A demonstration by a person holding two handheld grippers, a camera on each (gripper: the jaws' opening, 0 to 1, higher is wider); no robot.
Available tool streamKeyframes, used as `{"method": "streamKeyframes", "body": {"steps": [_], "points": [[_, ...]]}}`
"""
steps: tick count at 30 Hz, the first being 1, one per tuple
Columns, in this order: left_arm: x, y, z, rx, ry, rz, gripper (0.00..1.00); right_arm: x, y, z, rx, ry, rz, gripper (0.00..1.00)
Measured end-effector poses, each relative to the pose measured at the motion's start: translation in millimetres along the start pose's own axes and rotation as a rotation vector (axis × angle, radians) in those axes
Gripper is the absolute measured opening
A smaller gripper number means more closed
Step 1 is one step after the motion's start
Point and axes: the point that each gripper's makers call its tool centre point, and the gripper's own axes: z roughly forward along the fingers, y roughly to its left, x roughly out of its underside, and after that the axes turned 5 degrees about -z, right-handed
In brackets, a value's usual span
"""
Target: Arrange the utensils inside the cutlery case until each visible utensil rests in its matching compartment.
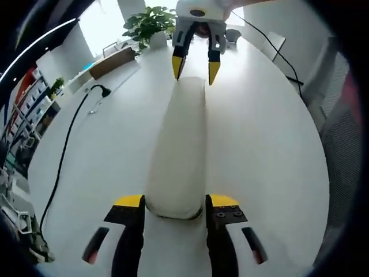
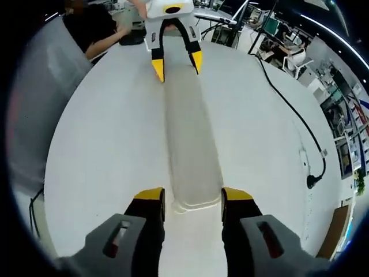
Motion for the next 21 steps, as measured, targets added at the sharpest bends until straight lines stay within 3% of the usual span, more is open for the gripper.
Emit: {"method": "streamKeyframes", "body": {"steps": [4, 8, 21], "points": [[3.5, -0.6, -2, -0.006, 0.004, -0.008, 0.45, -2.2, -4, 1, -0.006, -0.01, 0.05, 0.34], [10.3, -0.8, -4, -0.014, 0.014, -0.018, 0.41, -3.2, -5, 4, -0.029, -0.002, 0.019, 0.34], [7.9, 2.3, -7, -0.029, -0.011, -0.025, 0.39, -10.9, -3, 6, -0.094, 0.024, -0.035, 0.33]]}}
